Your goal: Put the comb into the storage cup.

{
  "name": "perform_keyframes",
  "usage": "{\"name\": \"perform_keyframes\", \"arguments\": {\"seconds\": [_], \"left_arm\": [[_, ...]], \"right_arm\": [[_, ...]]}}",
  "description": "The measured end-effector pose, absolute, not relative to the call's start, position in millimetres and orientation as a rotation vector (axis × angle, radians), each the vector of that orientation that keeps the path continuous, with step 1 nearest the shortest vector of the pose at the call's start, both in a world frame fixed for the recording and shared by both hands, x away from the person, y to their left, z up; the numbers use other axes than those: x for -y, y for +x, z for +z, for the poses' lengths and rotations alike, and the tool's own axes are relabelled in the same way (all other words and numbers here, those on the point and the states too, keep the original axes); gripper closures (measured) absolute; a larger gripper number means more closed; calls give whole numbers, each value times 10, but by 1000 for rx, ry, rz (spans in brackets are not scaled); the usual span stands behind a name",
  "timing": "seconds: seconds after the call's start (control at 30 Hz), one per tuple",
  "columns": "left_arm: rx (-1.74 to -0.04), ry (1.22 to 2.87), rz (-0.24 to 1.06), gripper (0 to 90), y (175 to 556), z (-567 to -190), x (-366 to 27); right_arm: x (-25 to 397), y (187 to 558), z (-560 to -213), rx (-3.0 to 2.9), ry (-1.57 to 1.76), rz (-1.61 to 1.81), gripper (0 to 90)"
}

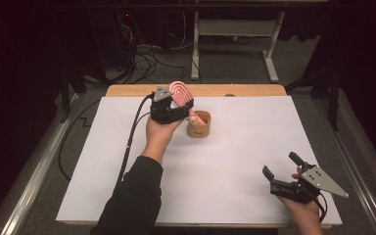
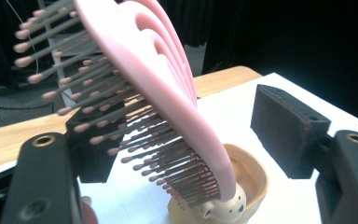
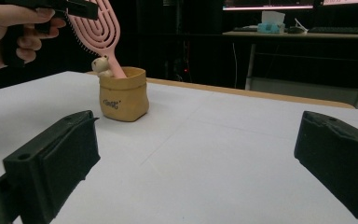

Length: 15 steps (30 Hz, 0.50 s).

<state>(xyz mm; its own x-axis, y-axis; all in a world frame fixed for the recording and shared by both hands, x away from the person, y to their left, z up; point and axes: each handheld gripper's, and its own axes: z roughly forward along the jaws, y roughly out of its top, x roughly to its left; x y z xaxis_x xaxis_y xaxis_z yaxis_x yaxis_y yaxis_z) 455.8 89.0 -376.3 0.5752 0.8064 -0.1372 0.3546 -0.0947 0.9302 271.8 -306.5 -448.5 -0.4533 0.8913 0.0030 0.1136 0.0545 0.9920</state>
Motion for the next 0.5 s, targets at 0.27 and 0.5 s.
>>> {"name": "perform_keyframes", "arguments": {"seconds": [0.27,0.5], "left_arm": [[-977,1682,501,132,4550,-3786,-917],[-979,1692,494,65,4546,-3785,-924]], "right_arm": [[3075,2711,-4481,-1657,1023,1464,3],[3073,2711,-4480,-1657,1020,1464,3]]}}
